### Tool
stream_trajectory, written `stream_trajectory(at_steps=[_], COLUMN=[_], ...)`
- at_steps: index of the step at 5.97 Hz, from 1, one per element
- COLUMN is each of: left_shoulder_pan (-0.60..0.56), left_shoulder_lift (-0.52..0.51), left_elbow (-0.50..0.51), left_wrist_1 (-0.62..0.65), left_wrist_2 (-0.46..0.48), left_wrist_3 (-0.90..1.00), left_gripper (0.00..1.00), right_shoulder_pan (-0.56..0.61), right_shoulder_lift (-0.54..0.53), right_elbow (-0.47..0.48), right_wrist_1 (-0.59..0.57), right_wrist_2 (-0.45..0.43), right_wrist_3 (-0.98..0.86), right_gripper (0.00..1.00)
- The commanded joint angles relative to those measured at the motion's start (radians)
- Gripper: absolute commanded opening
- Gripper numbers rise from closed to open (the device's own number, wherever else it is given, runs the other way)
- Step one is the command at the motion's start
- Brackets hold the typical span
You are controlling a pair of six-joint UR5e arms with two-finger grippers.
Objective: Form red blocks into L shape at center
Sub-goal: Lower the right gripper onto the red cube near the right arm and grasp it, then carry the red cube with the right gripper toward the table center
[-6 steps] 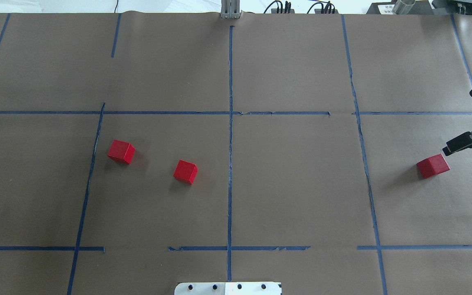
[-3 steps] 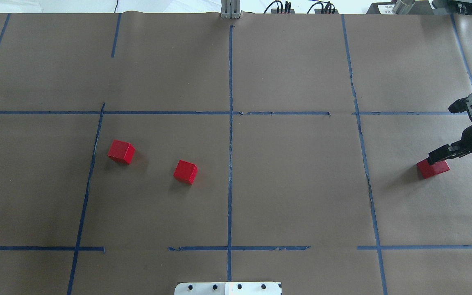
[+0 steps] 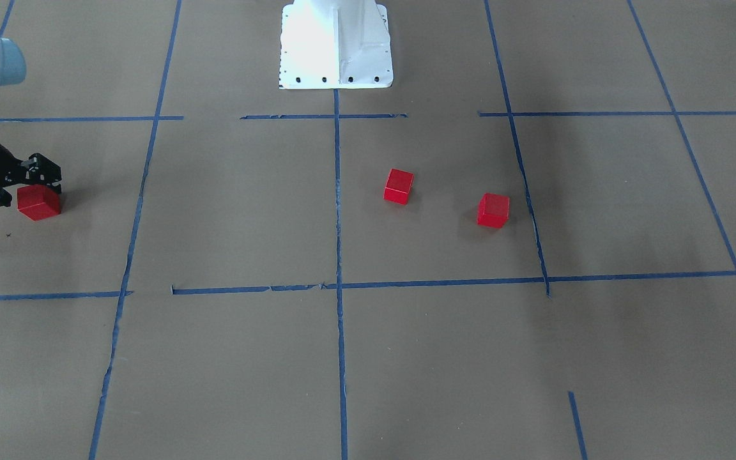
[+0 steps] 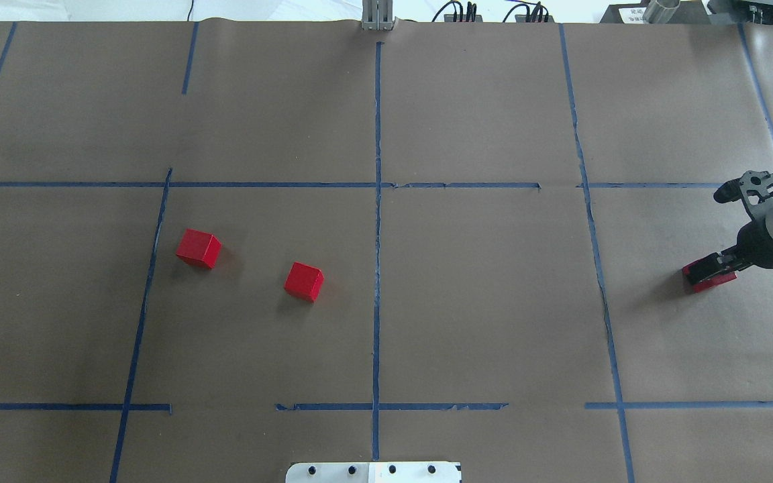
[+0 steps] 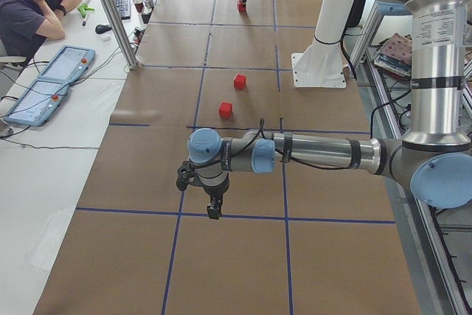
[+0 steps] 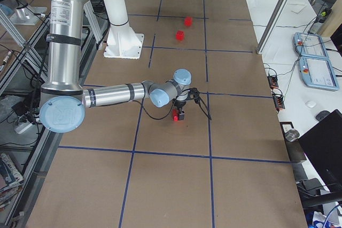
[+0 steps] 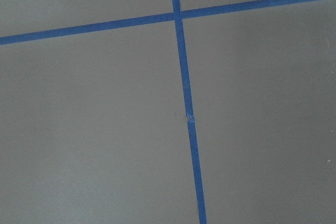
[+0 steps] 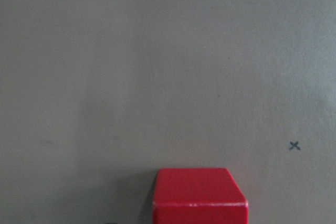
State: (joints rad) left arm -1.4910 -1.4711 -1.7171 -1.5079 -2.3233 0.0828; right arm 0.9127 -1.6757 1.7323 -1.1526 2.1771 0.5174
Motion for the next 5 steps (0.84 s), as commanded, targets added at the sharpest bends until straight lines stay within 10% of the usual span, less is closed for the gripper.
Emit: stream_trajectory(at_steps=[1, 2, 3, 5], left_shoulder_pan=[0.000, 0.000, 0.000, 0.000], left_shoulder_lift=[0.000, 0.000, 0.000, 0.000], left_elbow=[0.002, 0.002, 0.002, 0.001], left_wrist_1=[0.000, 0.000, 0.000, -0.002], left_wrist_2=[-0.001, -0.001, -0.001, -0.001], left_wrist_3=[0.000, 0.000, 0.000, 0.000], left_gripper=[1.00, 1.00, 1.00, 1.00], right_shoulder_pan=[-0.020, -0.021, -0.023, -0.020], right_shoulder_lift=[0.004, 0.007, 0.007, 0.052], right_elbow=[-0.008, -0.011, -0.013, 0.038], right_wrist_1=[-0.001, -0.004, -0.002, -0.028], right_wrist_2=[-0.026, -0.028, -0.028, -0.013], right_wrist_3=[-0.002, -0.003, -0.003, 0.007], right_gripper=[0.88, 0.39, 0.15, 0.10])
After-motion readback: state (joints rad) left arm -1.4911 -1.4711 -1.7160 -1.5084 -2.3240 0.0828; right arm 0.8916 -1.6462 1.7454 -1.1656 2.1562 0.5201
